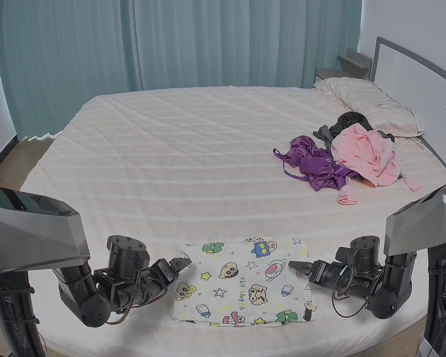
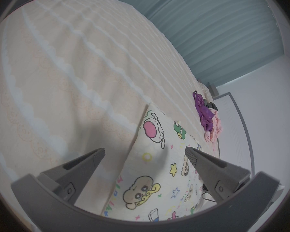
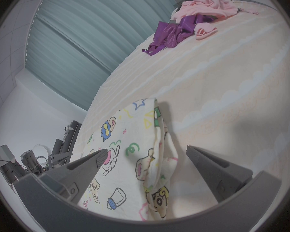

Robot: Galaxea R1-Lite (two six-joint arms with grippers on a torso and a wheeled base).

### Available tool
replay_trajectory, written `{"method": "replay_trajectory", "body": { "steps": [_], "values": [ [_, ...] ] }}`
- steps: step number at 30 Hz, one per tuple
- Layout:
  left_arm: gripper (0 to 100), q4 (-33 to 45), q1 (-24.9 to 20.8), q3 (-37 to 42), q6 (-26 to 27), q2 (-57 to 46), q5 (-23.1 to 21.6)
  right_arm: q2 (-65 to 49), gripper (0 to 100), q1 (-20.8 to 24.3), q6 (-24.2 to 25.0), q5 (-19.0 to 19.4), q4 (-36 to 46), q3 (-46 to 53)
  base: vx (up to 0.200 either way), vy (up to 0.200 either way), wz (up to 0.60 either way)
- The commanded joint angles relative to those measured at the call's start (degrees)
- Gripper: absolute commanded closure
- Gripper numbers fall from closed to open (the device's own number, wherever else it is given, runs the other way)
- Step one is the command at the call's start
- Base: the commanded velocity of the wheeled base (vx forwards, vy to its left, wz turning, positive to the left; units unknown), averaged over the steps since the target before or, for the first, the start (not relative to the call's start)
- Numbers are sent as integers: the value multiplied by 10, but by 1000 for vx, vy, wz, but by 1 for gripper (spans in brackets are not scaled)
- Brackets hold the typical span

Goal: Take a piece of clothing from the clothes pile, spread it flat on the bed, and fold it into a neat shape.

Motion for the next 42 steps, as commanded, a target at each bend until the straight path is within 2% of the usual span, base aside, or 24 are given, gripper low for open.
{"method": "replay_trajectory", "body": {
  "steps": [1,3,7,9,14,20,21,22,23,35,38,39,42],
  "values": [
    [0,-1,-6,-13,13,31,0,9,0,8,0,6,0,4,0,0,0],
    [0,-17,-7,-19,31,34,-17,14,0,10,0,9,0,4,0,0,0],
    [0,-27,-22,-41,33,38,-55,15,0,19,0,27,-1,6,0,0,0],
    [0,-27,-29,-50,36,50,-56,16,0,21,0,33,-1,4,0,0,0],
    [0,-26,-33,-44,82,63,-55,21,0,35,0,56,-1,-4,0,0,0],
    [0,-28,-49,-45,85,70,-43,27,0,63,0,56,-1,-8,0,0,0],
    [100,-28,-50,-46,85,70,-43,27,0,63,0,57,-1,-9,0,0,0],
    [100,-28,-51,-46,85,70,-43,27,0,63,0,57,0,-10,0,0,0],
    [100,-28,-51,-46,85,70,-43,27,100,63,0,57,0,-10,0,0,0],
    [100,-30,-50,-35,81,65,-41,27,100,65,6,60,-8,-11,0,0,0],
    [100,-32,-51,-35,79,65,-33,27,100,66,6,59,-11,-9,0,0,0],
    [100,-32,-51,-35,69,65,-13,28,100,65,7,59,-19,-6,0,0,0],
    [100,-32,-54,-34,66,64,-9,29,100,65,9,59,-23,-4,0,0,0]
  ]
}}
